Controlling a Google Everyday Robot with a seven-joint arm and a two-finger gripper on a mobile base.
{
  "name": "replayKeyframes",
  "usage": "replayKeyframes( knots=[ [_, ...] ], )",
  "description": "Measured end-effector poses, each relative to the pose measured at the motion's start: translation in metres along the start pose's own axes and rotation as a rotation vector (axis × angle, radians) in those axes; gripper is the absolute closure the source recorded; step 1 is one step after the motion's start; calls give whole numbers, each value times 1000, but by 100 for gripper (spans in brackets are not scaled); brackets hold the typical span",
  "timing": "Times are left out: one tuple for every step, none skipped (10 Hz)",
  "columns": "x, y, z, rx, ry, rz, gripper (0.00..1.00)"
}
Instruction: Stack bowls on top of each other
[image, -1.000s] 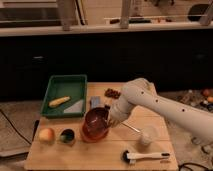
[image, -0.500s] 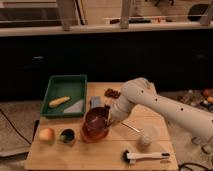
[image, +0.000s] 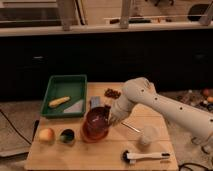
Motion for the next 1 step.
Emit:
replayKeyframes(
  knots=[
    [1,-2,1,-11,15,-14,98]
  ],
)
